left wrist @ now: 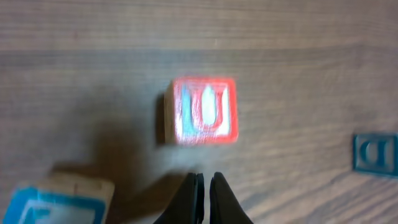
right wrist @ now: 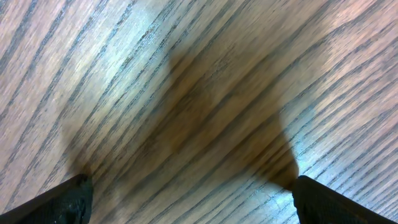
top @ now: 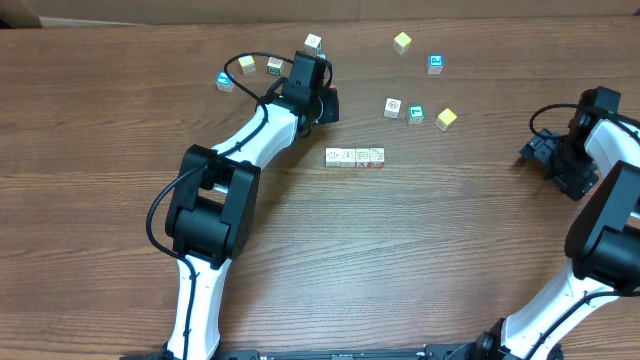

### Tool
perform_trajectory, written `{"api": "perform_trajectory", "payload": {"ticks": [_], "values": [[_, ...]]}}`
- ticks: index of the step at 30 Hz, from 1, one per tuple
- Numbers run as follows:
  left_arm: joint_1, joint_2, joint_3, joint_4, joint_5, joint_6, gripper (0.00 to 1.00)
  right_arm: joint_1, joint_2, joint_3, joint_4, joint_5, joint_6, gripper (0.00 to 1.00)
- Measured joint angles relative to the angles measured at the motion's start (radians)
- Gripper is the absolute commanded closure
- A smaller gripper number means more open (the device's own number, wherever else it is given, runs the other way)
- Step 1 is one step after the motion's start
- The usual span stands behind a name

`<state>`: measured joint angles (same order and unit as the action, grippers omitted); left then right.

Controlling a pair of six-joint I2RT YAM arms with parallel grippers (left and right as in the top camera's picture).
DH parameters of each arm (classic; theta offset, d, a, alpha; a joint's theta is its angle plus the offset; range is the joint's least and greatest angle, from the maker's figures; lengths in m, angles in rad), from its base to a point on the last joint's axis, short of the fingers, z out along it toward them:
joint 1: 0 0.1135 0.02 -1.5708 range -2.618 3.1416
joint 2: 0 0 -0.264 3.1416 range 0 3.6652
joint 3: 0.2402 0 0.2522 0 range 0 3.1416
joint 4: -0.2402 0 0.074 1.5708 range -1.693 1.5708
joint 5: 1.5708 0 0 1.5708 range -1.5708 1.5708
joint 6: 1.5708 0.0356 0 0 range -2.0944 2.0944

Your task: Form a horizontal line

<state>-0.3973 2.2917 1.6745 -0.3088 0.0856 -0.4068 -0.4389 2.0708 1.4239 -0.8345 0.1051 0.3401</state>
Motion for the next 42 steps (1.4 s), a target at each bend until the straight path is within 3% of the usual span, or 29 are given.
{"api": "perform_trajectory", "payload": {"ticks": [8,18,38,40,42], "values": [[0.001,-0.051,0.0,-0.155,-0.071,0.046,0.96,0.0,0.0,0.0,0.0,0.0,0.0,0.0],[0.06,-0.052,0.0,-0.137,-0.218,0.052,0.96,0.0,0.0,0.0,0.0,0.0,0.0,0.0],[0.095,-0.052,0.0,-0.262,-0.032,0.048,0.96,0.0,0.0,0.0,0.0,0.0,0.0,0.0],[0.095,-0.052,0.0,-0.264,-0.029,0.048,0.89,0.0,0.0,0.0,0.0,0.0,0.0,0.0],[0.095,-0.052,0.0,-0.264,-0.034,0.048,0.72,0.0,0.0,0.0,0.0,0.0,0.0,0.0]]}}
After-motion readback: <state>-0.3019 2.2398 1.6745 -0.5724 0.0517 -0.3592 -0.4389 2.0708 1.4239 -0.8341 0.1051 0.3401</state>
